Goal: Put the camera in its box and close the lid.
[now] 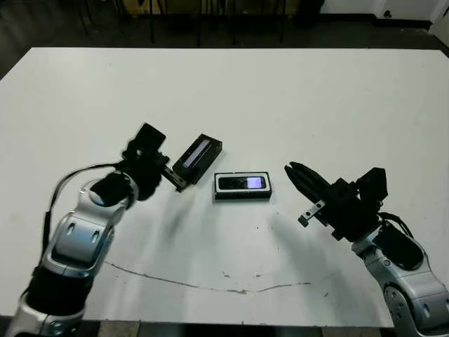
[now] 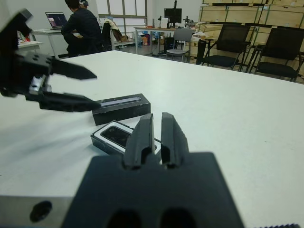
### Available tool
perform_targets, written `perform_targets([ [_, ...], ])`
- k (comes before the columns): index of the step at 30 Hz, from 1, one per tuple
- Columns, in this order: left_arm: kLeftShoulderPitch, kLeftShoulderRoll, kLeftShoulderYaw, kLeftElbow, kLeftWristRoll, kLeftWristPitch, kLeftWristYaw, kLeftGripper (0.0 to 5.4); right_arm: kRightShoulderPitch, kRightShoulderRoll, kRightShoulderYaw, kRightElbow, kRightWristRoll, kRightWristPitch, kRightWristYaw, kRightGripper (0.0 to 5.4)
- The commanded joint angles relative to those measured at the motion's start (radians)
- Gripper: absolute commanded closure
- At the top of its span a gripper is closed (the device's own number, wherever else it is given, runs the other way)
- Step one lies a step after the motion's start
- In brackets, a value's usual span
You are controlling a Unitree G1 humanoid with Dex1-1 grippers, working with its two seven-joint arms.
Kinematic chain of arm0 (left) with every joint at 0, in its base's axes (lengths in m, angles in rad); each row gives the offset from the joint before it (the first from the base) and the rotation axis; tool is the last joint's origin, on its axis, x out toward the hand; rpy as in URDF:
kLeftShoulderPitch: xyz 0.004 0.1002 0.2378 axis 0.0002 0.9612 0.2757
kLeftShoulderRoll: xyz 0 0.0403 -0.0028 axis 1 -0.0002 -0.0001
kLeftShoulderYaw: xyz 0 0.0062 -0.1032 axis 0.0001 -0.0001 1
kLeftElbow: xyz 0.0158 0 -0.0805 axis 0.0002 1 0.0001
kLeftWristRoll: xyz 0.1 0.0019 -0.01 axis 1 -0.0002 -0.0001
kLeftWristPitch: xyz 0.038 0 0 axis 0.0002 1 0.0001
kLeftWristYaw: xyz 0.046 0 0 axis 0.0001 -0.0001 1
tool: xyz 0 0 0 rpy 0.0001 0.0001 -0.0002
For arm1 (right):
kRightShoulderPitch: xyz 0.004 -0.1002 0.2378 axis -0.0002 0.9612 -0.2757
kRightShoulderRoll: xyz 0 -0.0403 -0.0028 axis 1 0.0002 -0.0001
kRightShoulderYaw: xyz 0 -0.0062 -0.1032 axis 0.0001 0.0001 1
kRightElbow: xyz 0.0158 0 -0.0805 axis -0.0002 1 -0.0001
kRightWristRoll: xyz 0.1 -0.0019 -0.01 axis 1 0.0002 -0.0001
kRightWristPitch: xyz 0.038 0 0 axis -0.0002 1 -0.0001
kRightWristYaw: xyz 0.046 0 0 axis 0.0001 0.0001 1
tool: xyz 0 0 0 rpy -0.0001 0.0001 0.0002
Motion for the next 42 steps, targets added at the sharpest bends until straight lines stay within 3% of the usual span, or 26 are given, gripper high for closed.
perform_targets([
  [1, -0.007, -0.002, -0.009, 0.052, 0.003, 0.001, 0.011, 0.01, 0.014, -0.006, -0.006, -0.003, 0.004, 0.031, -0.011, 5.40],
  [10, -0.021, -0.027, 0.025, 0.127, -0.062, 0.012, 0.000, 0.01, 0.017, -0.009, -0.005, -0.005, -0.008, 0.040, -0.018, 5.40],
  [32, -0.038, -0.064, 0.013, 0.221, -0.042, -0.026, 0.060, 0.01, 0.023, -0.011, -0.007, 0.006, 0.001, 0.014, 0.010, 5.40],
  [38, -0.066, -0.095, 0.040, 0.293, -0.104, 0.016, 0.034, 0.01, 0.026, -0.010, -0.002, -0.003, -0.009, 0.021, 0.003, 5.40],
  [42, -0.077, -0.114, 0.028, 0.335, -0.104, 0.019, 0.041, 0.01, 0.029, -0.010, -0.003, -0.006, -0.004, 0.025, 0.005, 5.40],
])
